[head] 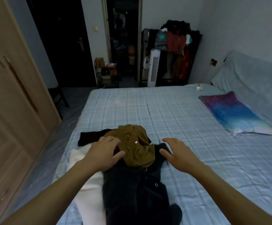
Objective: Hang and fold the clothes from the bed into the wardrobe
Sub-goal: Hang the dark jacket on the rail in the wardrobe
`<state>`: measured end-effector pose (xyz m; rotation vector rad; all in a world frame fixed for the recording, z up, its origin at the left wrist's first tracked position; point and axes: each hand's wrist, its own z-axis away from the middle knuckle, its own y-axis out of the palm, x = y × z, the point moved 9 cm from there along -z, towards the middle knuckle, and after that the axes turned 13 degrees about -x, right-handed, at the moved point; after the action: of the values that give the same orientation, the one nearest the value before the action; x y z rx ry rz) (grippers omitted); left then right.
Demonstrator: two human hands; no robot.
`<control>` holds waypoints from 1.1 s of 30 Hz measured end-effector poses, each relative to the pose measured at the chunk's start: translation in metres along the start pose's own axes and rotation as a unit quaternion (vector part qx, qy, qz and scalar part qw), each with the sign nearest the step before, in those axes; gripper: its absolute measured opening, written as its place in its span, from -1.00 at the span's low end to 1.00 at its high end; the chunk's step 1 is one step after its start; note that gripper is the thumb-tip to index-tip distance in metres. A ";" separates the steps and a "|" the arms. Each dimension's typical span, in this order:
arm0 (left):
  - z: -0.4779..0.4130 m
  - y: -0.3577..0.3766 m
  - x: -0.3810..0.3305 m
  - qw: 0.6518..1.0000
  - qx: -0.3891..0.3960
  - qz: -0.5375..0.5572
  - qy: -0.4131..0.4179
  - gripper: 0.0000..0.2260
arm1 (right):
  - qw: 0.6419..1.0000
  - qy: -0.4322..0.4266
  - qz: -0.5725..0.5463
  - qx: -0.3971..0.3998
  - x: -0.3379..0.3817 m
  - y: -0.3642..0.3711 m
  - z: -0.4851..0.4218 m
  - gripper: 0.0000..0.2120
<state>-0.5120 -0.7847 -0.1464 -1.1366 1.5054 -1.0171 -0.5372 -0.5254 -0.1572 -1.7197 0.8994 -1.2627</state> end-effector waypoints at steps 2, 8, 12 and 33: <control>-0.001 0.003 -0.003 1.000 -0.003 -0.001 -0.006 -0.51 | 1.000 0.001 -0.003 0.001 -0.006 0.002 -0.008 -0.45; -0.010 0.015 0.005 1.000 0.026 0.007 -0.010 -0.56 | 1.000 -0.004 -0.013 0.011 -0.006 0.016 -0.020 -0.48; -0.030 0.029 0.016 0.999 0.031 0.003 0.012 -0.54 | 1.000 0.013 -0.001 0.014 -0.006 0.029 -0.026 -0.47; -0.055 0.227 -0.009 0.953 0.233 0.020 0.191 -0.50 | 0.972 0.222 -0.038 0.069 -0.040 0.198 0.014 -0.50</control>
<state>-0.6049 -0.7226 -0.3514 -0.5930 1.4593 -1.5309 -0.5502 -0.5714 -0.3545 -1.3965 0.9753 -1.7613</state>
